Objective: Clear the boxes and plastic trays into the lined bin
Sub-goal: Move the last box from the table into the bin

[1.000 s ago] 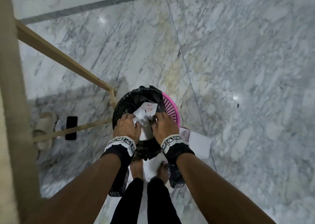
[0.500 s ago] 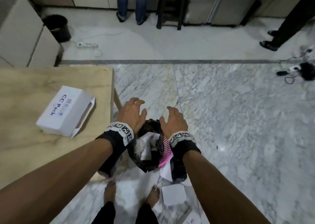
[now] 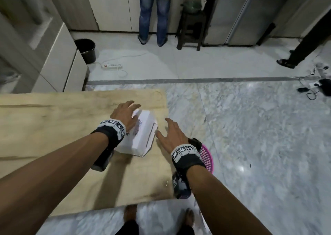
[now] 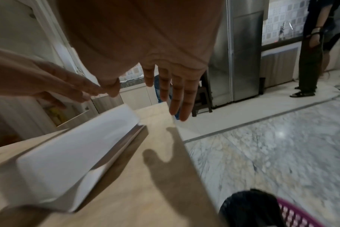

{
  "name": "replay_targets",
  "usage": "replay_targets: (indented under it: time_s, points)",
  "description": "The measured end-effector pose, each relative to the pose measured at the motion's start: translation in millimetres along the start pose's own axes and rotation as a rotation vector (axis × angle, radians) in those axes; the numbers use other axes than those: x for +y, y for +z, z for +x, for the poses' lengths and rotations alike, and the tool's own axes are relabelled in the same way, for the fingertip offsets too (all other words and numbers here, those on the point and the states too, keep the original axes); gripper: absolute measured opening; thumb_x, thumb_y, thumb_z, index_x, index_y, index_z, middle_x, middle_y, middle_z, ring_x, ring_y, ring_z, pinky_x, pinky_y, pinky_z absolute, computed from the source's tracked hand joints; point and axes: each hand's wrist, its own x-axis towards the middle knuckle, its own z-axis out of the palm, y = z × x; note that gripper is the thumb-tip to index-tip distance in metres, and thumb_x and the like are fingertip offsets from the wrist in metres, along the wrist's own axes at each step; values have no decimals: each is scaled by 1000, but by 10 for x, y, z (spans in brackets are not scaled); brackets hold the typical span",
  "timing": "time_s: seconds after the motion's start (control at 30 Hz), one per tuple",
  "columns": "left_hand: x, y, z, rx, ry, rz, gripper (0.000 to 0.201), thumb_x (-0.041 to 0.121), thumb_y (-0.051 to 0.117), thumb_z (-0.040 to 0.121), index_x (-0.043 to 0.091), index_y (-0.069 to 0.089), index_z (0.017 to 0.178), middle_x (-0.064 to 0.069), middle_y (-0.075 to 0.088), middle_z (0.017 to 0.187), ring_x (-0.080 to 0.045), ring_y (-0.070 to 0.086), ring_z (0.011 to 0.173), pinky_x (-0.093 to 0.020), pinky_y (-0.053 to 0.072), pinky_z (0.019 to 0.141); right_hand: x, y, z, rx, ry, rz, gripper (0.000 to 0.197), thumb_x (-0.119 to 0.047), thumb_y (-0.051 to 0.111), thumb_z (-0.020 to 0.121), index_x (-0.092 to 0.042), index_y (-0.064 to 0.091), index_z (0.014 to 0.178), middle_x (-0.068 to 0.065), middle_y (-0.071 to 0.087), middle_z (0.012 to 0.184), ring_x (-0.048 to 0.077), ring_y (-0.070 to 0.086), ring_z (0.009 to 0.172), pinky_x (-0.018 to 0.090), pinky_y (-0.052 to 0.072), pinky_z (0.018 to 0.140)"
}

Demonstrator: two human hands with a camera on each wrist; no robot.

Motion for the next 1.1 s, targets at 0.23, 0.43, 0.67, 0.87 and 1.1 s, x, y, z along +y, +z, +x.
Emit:
replay_targets:
  time_s: [0.23,0.43,0.67,0.87,1.1]
  points:
    - [-293,115,165,-203,188,0,54,23,44,98,26,29,149,-1,22,159,-23,19,148,-42,27,118,-308,619,-148,-148,141,166,98,-58,70,74,-23,18,150,7,33,145,30,44,131,42,40,105]
    - [-405,145,233,-201,238,123,55,31,43,97,29,27,149,-7,23,153,-27,25,140,-40,36,110,-264,617,27,-196,115,204,87,-39,72,82,-17,23,151,10,30,149,26,39,136,31,30,109]
    - [-642,173,220,-248,38,35,70,50,48,88,41,16,150,-14,37,126,-35,36,120,-47,42,95,-193,599,229,-98,278,89,60,-47,52,93,-18,35,143,17,42,134,33,49,120,36,41,94]
    - [-722,305,56,-231,-21,-93,72,54,40,91,39,4,151,-19,49,125,-36,37,121,-45,35,100,-284,710,253,17,409,301,44,-44,47,97,-20,48,134,15,57,127,32,58,110,28,40,86]
    - [-684,320,-127,-243,-149,-535,89,63,49,66,37,22,146,-20,44,126,-40,49,117,-43,40,101,-283,677,275,138,495,565,62,-32,75,80,-13,51,134,8,59,129,26,59,118,39,46,103]
